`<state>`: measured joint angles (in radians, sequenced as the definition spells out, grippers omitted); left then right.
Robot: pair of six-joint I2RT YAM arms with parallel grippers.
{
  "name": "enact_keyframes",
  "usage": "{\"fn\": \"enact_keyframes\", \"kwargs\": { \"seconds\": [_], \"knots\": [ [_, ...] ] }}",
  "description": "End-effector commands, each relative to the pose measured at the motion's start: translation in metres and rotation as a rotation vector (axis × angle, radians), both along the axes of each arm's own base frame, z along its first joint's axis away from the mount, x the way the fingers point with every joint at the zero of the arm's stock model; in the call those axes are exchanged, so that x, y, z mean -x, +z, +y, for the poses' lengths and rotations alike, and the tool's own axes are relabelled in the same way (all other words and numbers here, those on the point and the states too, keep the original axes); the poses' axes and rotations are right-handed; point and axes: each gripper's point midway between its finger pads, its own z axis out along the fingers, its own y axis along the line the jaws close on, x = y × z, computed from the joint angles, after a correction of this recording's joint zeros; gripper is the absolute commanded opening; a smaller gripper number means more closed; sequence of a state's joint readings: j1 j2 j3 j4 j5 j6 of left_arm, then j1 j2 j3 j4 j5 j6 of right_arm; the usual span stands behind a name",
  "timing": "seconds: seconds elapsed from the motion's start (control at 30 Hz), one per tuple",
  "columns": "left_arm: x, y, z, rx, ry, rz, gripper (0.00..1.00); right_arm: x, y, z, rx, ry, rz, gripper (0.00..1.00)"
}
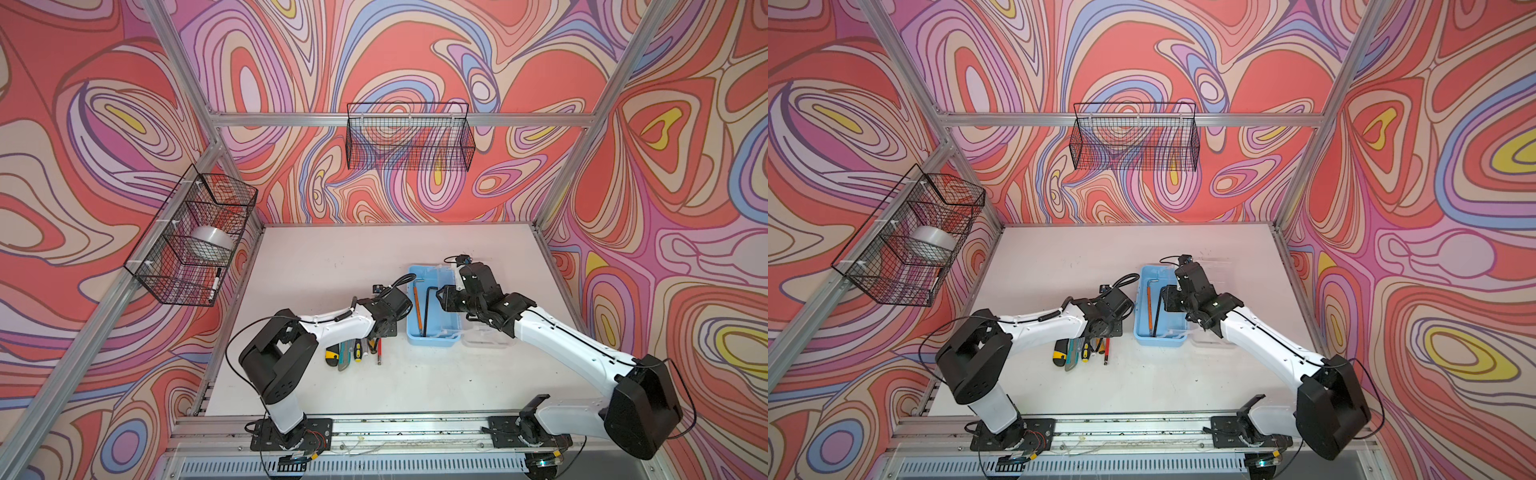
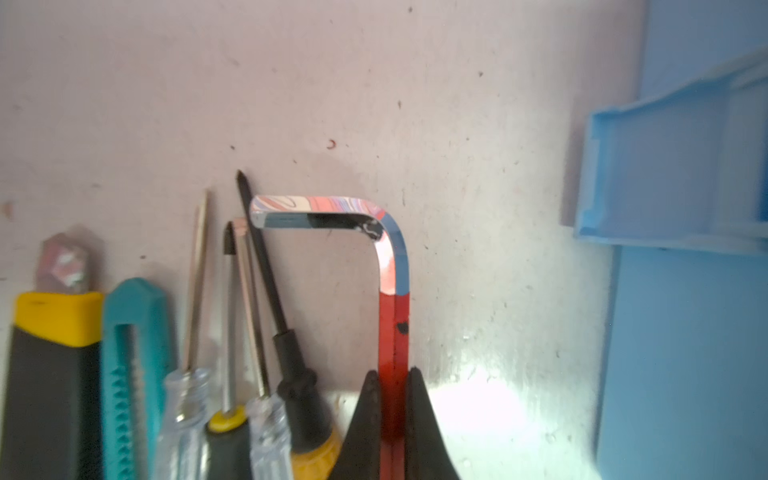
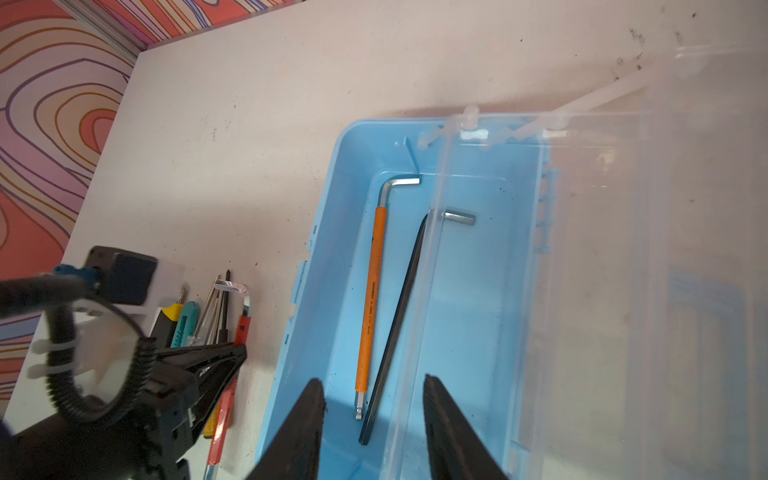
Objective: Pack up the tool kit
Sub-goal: 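Close the left gripper on the red-handled hex key and lift it, then carry the red-handled hex key over the box and release it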
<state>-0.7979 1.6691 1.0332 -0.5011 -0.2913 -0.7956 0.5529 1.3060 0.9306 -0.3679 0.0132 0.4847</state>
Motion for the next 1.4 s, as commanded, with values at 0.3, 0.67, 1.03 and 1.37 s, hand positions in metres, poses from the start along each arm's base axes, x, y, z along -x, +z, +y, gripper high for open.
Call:
{"fn": "enact_keyframes", "kwargs": {
  "seconds": [0.3,0.67,1.03,1.37],
  "knots": [
    [-0.032,0.123,-0.049,0.279,-0.081,-0.223,0.0,-0.008,0.015,-0.015,0.001,-0.057,-0.047,0.42],
    [-0.069,0.121,-0.123,0.417,-0.147,-0.206,0.0,-0.005,0.026,-0.032,0.007,-0.094,-0.068,0.42],
    [-0.09,0.074,-0.157,0.406,-0.145,-0.12,0.0,-0.006,0.02,-0.039,0.01,-0.106,-0.059,0.42],
    [-0.092,0.029,-0.161,0.373,-0.116,-0.047,0.0,-0.007,0.019,-0.037,0.0,-0.095,-0.054,0.42]
  ]
}}
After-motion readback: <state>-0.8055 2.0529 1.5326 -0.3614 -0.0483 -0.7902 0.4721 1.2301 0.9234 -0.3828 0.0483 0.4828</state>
